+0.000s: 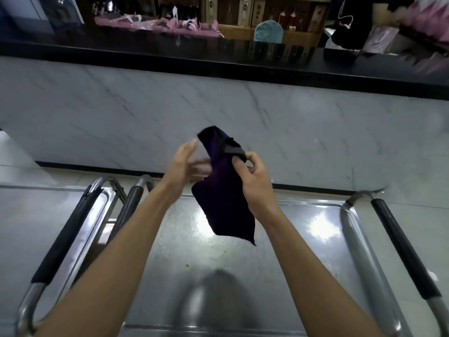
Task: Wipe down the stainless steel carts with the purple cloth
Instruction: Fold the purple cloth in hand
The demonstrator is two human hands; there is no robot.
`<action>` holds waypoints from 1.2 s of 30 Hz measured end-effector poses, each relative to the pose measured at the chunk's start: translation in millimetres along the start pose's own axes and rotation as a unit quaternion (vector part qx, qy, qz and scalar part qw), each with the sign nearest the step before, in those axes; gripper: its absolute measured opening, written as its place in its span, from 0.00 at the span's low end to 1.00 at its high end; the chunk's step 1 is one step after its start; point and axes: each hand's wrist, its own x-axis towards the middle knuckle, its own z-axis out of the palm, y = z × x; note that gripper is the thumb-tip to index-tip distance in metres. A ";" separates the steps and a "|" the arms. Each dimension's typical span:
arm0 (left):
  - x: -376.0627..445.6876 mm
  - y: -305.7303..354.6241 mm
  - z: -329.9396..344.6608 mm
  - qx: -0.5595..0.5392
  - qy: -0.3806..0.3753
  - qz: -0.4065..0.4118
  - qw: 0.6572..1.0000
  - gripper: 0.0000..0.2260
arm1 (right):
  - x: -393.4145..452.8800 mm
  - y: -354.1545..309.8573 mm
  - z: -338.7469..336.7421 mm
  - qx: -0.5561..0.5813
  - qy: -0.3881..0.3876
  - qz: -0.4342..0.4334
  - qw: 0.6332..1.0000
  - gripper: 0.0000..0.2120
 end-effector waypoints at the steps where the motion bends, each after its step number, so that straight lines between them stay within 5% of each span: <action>1: -6.6 -17.0 -1.1 0.028 -0.028 -0.026 0.999 0.25 | 2.7 0.0 -0.9 -0.004 0.013 0.008 1.000 0.10; 8: -22.1 -71.6 -2.4 0.016 -0.022 0.010 1.000 0.28 | 14.3 9.8 -19.9 -0.122 0.032 0.127 0.984 0.16; 13: -17.1 -72.2 0.9 0.073 0.052 0.069 0.994 0.24 | 2.7 18.6 -27.2 -0.196 0.058 0.127 0.971 0.37; 18: -15.3 -70.5 3.7 0.139 0.096 0.095 0.981 0.23 | -12.3 29.0 -26.0 -0.271 0.082 -0.019 0.959 0.28; 22: -16.9 -61.4 6.1 0.225 0.098 0.116 0.963 0.27 | -17.8 35.7 -27.1 -0.356 0.029 -0.042 0.933 0.31; 27: -24.6 -48.5 5.7 0.378 0.104 0.203 0.897 0.24 | -16.6 36.8 -29.3 -0.425 0.048 -0.109 0.897 0.11; 32: -29.8 -46.0 -6.4 0.505 0.157 0.244 0.813 0.07 | -18.6 39.6 -33.6 -0.505 0.085 -0.150 0.846 0.07; 34: -28.8 -49.4 -10.7 0.496 0.155 0.235 0.821 0.08 | -19.1 39.2 -34.6 -0.493 0.074 -0.155 0.853 0.07; 36: -29.1 -52.0 -13.6 0.429 0.106 0.209 0.872 0.07 | -19.8 36.7 -36.1 -0.434 0.038 -0.137 0.890 0.06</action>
